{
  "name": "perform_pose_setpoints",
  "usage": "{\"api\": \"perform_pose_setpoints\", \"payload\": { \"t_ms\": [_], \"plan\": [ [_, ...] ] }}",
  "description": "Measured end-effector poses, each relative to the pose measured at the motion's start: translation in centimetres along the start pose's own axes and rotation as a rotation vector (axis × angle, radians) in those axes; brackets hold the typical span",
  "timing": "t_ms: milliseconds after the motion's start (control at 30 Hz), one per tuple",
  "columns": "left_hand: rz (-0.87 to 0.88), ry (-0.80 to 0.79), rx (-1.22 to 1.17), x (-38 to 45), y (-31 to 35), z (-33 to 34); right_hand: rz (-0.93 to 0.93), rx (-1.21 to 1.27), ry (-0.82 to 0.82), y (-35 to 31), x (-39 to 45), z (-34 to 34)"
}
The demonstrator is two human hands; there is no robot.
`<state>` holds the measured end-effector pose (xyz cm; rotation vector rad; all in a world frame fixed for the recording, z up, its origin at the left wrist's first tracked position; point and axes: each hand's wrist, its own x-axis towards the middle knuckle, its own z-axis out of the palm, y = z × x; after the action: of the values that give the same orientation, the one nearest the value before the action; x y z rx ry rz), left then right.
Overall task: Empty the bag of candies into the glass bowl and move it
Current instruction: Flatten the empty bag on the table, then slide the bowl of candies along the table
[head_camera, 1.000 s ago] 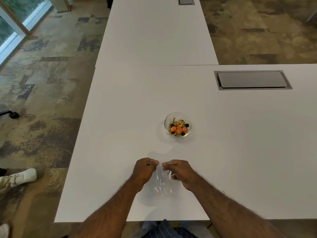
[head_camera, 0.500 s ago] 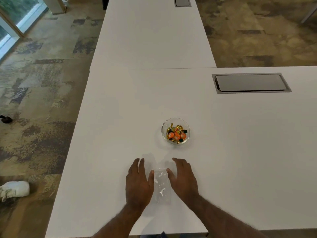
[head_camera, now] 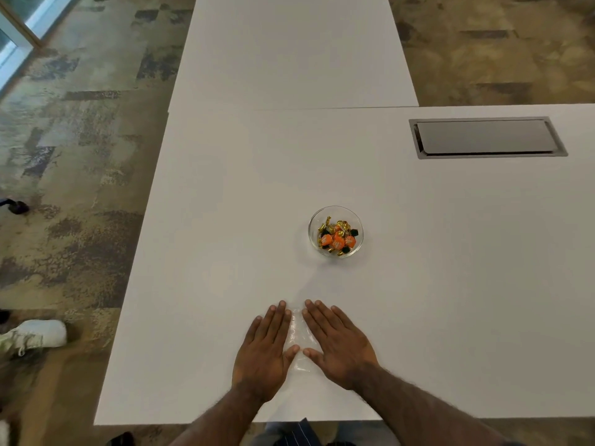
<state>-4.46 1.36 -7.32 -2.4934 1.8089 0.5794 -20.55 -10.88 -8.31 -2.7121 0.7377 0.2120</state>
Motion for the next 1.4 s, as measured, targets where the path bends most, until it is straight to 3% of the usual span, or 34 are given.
{"api": "perform_pose_setpoints", "payload": {
  "t_ms": [167,333,500,633,733,833,933,1200,1400],
  "plan": [
    [-0.014,0.002,-0.031,0.0,0.0,0.1,0.004,0.011,-0.011,0.0,0.2,-0.1],
    [-0.028,0.106,-0.190,1.1,-0.2,-1.2,-0.017,0.009,0.182,1.0,1.0,-1.3],
    [-0.146,0.288,-0.624,6.3,1.9,-5.2,0.230,0.247,0.594,2.7,3.6,-5.4],
    [-0.326,0.333,-1.211,11.3,4.4,-9.1,0.439,0.628,0.808,4.5,6.3,-9.0],
    [-0.473,0.313,-1.583,14.7,5.2,-10.9,0.646,1.015,0.760,5.7,8.2,-10.9],
    [-0.636,0.276,-1.805,17.3,5.6,-11.5,0.798,1.488,0.690,7.4,9.8,-12.0],
    [-0.719,0.301,-1.937,19.1,5.9,-11.3,0.853,1.747,0.649,8.8,10.8,-12.1],
    [-0.703,0.340,-1.859,21.2,6.9,-10.1,0.868,1.998,0.580,9.2,12.9,-10.5],
    [-0.743,0.350,-1.891,21.3,7.7,-9.0,0.871,1.945,0.506,8.0,13.5,-10.4]
  ]
}}
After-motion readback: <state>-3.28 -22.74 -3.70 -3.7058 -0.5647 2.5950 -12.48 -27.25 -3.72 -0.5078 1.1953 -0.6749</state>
